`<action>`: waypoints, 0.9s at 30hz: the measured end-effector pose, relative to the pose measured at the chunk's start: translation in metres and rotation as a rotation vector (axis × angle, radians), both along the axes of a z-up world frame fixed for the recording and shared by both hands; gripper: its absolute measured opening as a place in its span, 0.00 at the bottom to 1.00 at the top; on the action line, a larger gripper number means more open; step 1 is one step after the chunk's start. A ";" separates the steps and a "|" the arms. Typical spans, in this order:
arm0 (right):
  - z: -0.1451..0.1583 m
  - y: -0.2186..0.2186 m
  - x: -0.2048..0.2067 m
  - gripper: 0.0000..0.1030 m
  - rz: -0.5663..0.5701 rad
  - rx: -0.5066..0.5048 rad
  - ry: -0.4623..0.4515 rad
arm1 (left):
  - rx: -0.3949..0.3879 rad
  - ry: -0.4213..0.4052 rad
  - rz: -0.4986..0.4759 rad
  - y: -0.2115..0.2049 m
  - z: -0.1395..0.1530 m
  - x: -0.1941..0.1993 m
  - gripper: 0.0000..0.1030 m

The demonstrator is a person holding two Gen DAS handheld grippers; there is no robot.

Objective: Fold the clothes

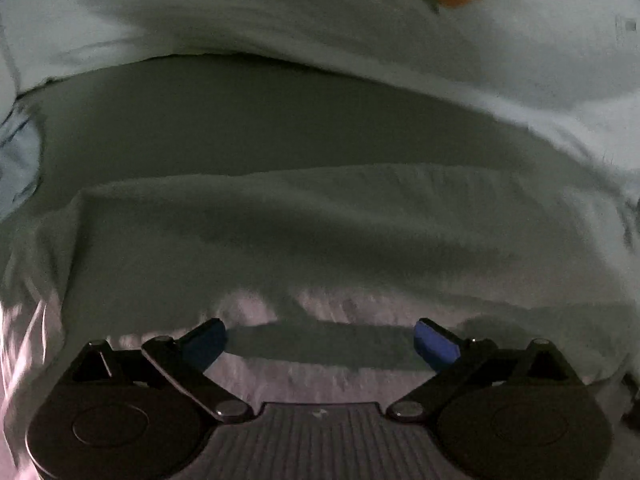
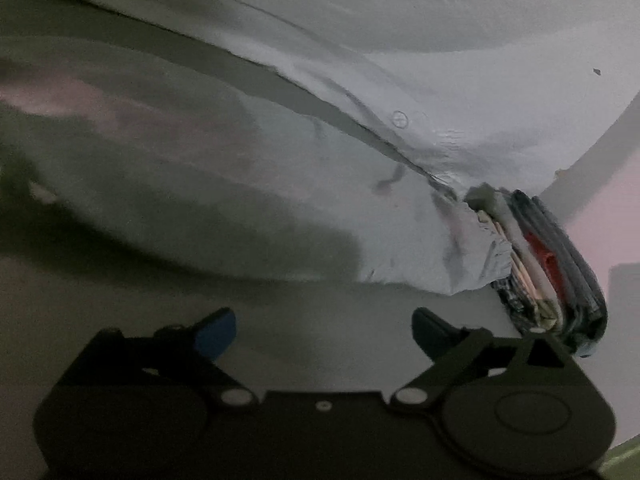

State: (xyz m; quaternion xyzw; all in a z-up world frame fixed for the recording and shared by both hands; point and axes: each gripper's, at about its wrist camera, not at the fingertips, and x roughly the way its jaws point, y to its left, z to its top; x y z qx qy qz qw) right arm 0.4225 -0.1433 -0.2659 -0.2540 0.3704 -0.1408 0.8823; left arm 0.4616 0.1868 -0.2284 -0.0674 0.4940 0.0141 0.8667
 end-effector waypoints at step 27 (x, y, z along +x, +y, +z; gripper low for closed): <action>0.007 -0.040 0.017 0.95 -0.105 0.258 -0.059 | 0.118 -0.043 -0.285 -0.098 0.025 0.055 1.00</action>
